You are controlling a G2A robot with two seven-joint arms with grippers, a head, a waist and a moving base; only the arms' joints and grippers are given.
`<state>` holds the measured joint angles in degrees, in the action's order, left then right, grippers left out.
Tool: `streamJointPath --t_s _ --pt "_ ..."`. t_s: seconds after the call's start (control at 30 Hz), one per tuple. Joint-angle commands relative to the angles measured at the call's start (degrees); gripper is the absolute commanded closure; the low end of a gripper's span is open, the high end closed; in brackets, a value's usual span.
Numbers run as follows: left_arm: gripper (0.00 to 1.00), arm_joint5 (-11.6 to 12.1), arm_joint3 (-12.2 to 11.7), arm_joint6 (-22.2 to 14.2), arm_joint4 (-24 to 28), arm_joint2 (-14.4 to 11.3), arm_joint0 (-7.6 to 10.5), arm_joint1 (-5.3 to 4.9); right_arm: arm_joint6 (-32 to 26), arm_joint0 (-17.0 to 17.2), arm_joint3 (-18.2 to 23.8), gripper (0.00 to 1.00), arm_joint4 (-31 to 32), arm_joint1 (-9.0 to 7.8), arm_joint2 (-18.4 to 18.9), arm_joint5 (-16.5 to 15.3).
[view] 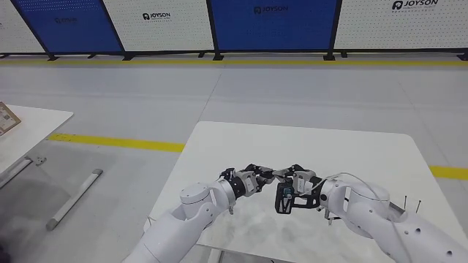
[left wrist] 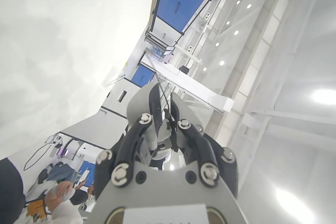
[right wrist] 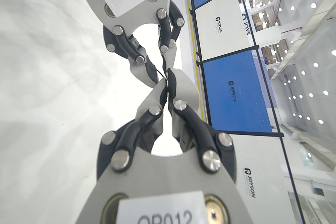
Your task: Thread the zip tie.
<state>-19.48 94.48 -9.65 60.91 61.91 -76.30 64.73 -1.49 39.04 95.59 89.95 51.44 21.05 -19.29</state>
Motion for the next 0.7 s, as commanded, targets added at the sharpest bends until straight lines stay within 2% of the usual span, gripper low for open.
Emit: streamJointPath --t_s 0.0,0.17,0.2,0.23,0.27,0.3,0.43,0.57,0.67 --pt "1.0 0.0 0.0 -0.1 -0.1 0.1 -0.08 0.0 0.0 0.0 0.0 1.0 0.0 0.0 0.0 0.0" --pt "1.0 0.2 0.3 -0.6 -0.6 0.3 -0.59 -0.03 0.0 0.0 0.0 1.0 0.0 0.0 0.0 0.0" --pt "1.0 0.2 0.5 -0.7 -0.7 0.3 -0.69 -0.03 0.0 0.3 0.0 0.86 -0.1 0.02 0.1 0.2" --pt "1.0 0.3 0.6 -0.7 -0.9 0.3 -0.82 -0.04 -0.1 0.8 0.0 0.66 0.0 0.08 0.5 0.1" --pt "1.0 0.3 0.7 -0.7 -1.1 0.3 -0.9 -0.04 -0.2 1.1 0.0 0.54 -0.1 0.13 0.8 -0.2" --pt "1.0 0.4 0.8 -0.7 -1.3 0.4 -0.98 -0.04 -0.2 1.4 0.0 0.0 -0.5 0.17 1.2 -0.2" --pt "1.0 0.7 1.0 -0.4 -2.0 0.5 -1.3 -0.05 0.7 2.6 -0.2 0.0 -2.6 -0.06 3.2 -0.2" --pt "1.0 1.6 1.0 0.4 -3.5 0.8 -1.74 -0.08 6.3 5.1 -0.8 0.0 -5.4 -1.8 6.5 -0.2" --pt "1.0 2.4 1.0 1.3 -5.1 0.6 -1.82 -0.05 8.1 6.8 -0.9 0.0 -7.1 -3.16 8.2 -0.2"
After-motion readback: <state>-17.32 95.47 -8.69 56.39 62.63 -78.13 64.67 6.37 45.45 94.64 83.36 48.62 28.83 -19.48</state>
